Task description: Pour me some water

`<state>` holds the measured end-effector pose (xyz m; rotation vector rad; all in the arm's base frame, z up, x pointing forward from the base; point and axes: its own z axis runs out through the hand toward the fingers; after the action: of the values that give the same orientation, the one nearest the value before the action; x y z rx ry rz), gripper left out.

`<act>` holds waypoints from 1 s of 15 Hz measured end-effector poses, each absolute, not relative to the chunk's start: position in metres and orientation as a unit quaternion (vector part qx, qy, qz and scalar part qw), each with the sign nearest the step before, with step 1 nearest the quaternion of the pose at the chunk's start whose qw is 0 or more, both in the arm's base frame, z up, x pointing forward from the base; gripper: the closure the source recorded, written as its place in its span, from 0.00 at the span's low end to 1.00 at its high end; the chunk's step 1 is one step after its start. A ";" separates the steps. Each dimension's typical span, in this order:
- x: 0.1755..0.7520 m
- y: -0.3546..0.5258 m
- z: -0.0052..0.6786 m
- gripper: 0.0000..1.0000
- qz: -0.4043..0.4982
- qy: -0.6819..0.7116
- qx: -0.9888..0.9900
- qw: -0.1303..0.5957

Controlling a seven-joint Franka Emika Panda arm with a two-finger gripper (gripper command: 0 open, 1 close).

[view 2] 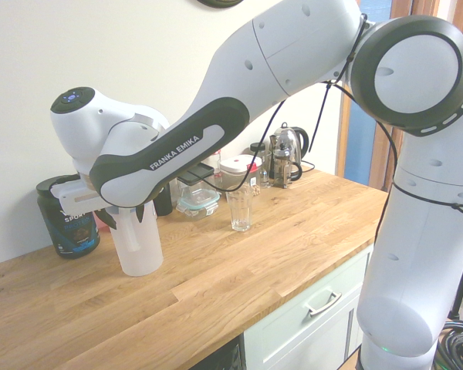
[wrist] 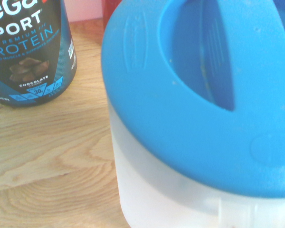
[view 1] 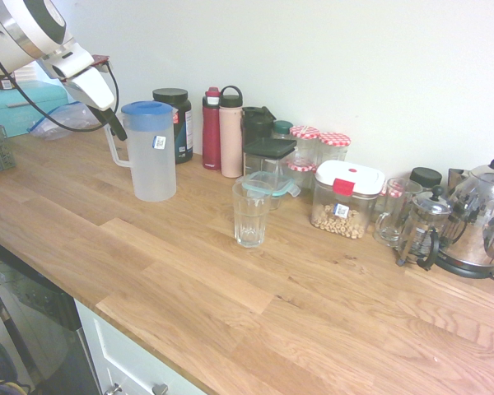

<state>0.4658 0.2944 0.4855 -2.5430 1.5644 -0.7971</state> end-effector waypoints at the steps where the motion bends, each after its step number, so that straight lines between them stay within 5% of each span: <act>1: 0.467 0.294 0.485 1.00 -0.258 0.506 -0.823 0.027; 15: 0.474 0.284 0.482 1.00 -0.235 0.468 -0.851 0.035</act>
<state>0.4745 0.2844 0.4822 -2.6164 1.4372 -0.7219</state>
